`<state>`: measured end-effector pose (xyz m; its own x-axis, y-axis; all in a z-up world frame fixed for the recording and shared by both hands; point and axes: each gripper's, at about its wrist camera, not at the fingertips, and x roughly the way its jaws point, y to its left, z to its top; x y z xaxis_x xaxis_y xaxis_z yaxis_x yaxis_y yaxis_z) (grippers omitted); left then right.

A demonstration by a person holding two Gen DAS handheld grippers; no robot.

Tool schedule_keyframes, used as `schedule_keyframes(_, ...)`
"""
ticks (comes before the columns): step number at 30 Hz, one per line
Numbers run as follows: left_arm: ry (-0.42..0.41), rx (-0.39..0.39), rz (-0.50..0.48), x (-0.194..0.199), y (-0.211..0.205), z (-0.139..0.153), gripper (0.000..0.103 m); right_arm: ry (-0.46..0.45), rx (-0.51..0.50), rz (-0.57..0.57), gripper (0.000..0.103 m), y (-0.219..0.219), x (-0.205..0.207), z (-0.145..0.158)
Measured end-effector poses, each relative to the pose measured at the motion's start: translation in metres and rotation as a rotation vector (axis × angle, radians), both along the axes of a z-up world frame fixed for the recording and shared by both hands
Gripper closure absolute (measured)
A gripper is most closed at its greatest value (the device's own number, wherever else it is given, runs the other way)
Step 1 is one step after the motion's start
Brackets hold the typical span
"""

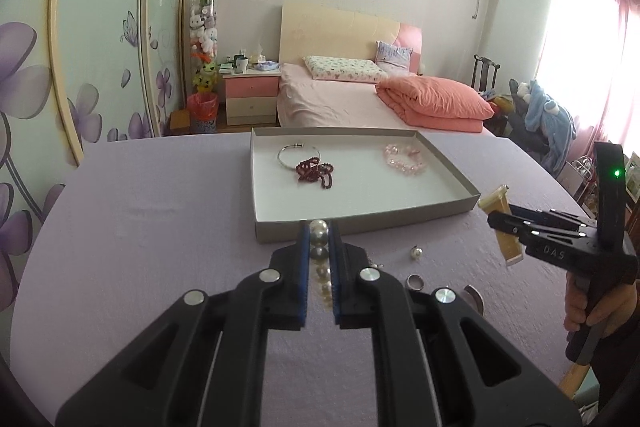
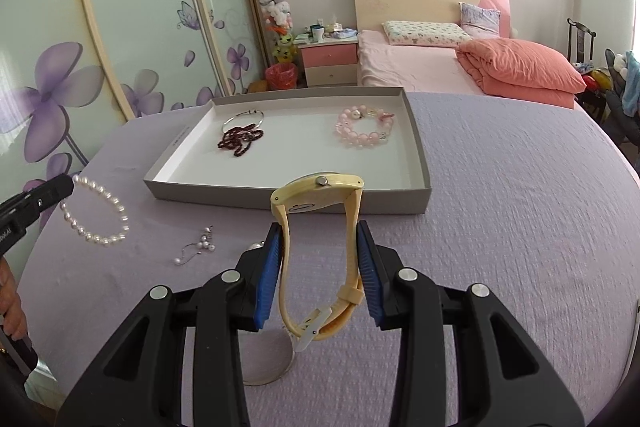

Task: Organize jewelry
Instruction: 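Carry the watch and pearl bracelet over the tray with both tools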

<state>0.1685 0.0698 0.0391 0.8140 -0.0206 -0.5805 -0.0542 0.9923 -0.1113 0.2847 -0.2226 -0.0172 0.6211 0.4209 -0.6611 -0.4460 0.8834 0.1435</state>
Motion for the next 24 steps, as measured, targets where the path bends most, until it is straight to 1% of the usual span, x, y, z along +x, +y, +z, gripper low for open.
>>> schedule_keyframes(8, -0.005, 0.0, -0.002, 0.003, -0.005, 0.004, 0.094, -0.008, 0.0, 0.016, 0.065, 0.004, -0.007, 0.001)
schedule_keyframes(15, -0.012, -0.015, -0.003, 0.016, -0.003, 0.008, 0.094, -0.012, 0.003, 0.011, 0.065, 0.003, 0.0, 0.003)
schedule_keyframes(19, -0.02, -0.022, -0.005, 0.034, -0.002, 0.015, 0.094, -0.018, 0.009, -0.005, 0.065, 0.004, 0.016, 0.007)
schedule_keyframes(24, -0.032, -0.024, 0.0, 0.068, 0.001, 0.025, 0.094, -0.04, 0.008, -0.024, 0.065, 0.006, 0.041, 0.015)
